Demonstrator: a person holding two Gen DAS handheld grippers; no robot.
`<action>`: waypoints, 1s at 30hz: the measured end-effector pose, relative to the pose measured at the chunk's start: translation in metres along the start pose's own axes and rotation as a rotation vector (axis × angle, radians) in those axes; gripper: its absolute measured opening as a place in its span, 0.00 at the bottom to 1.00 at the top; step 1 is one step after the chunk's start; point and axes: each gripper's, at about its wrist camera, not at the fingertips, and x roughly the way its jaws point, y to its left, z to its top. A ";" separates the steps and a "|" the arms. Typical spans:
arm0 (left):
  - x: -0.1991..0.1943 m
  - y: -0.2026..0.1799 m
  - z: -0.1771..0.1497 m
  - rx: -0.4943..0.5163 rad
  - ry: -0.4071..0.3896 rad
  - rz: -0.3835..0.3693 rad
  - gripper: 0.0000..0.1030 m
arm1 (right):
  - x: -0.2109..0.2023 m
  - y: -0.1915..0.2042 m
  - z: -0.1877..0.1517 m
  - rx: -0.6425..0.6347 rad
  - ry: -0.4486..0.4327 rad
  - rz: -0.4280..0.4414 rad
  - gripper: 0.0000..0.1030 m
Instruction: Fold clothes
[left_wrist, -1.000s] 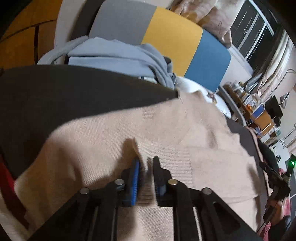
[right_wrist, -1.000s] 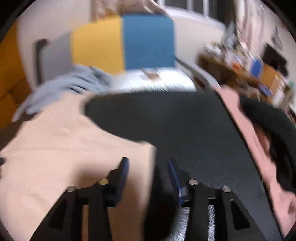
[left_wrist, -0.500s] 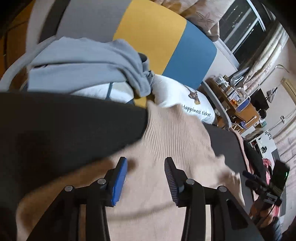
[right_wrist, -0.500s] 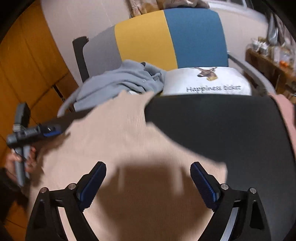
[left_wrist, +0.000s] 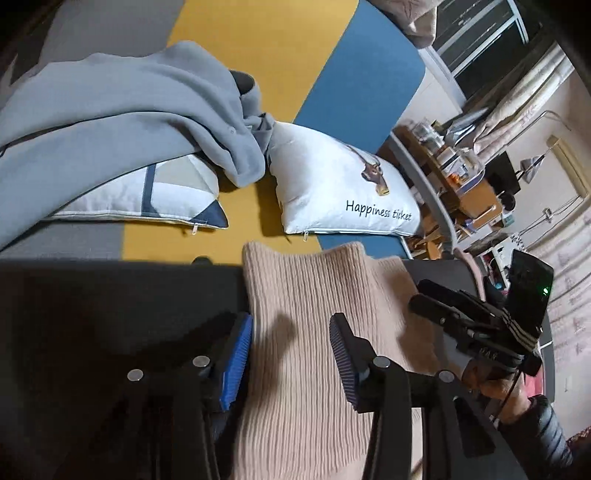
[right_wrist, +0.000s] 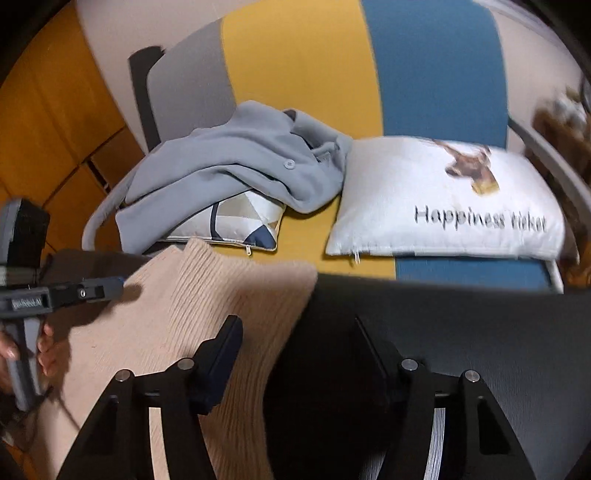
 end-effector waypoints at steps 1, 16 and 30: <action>0.004 -0.003 0.003 0.011 0.004 0.001 0.43 | 0.004 0.002 0.002 -0.029 0.003 -0.005 0.62; -0.022 -0.025 -0.001 0.045 -0.067 -0.025 0.07 | -0.003 0.004 0.012 0.099 0.016 0.177 0.10; -0.121 -0.055 -0.120 0.138 -0.222 -0.086 0.05 | -0.125 0.053 -0.075 0.057 -0.118 0.283 0.10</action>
